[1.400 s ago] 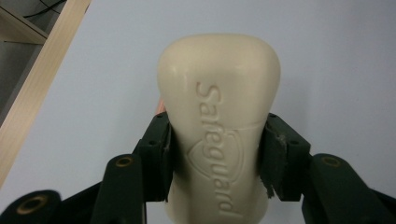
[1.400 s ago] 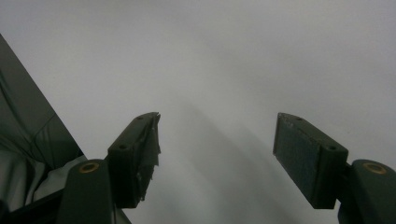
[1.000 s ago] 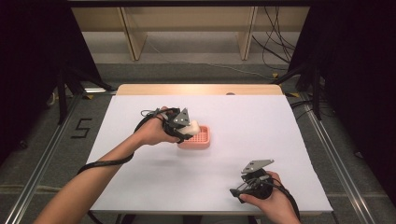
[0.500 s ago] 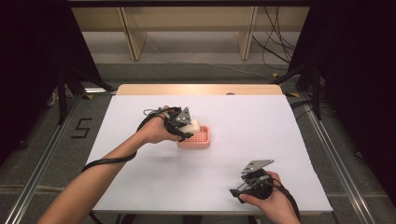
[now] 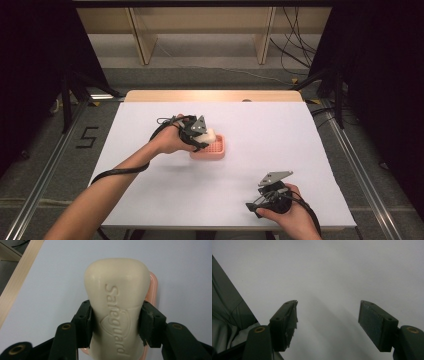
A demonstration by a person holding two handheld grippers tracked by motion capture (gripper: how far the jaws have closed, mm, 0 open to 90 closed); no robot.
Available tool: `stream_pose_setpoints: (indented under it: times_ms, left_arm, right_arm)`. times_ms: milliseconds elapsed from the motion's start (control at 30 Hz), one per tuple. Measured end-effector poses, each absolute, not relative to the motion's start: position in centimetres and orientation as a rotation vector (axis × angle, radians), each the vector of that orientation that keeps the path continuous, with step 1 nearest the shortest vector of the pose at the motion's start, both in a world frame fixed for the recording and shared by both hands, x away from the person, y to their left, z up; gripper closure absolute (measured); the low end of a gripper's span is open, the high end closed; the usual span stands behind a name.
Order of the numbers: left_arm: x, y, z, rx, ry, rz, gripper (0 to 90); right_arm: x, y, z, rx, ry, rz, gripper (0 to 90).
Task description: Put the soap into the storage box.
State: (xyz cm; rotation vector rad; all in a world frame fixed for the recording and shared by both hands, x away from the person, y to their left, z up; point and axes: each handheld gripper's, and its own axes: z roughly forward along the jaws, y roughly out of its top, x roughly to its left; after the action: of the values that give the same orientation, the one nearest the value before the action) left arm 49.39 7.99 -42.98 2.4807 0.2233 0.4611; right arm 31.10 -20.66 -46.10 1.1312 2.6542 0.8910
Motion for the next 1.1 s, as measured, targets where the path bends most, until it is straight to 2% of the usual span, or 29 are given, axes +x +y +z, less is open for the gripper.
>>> stream_pose_setpoints:
  times_ms: [900,1100]
  left_arm:
    - [50.4,7.0,-44.7,2.543,0.251,0.403,48.6]
    - [50.5,6.8,-44.3,2.521,0.319,0.37,42.7]
  right_arm:
    - [31.1,-20.7,-46.2,1.117,2.66,0.895,32.1]
    - [31.2,-20.7,-46.2,1.102,2.669,0.898,32.0]
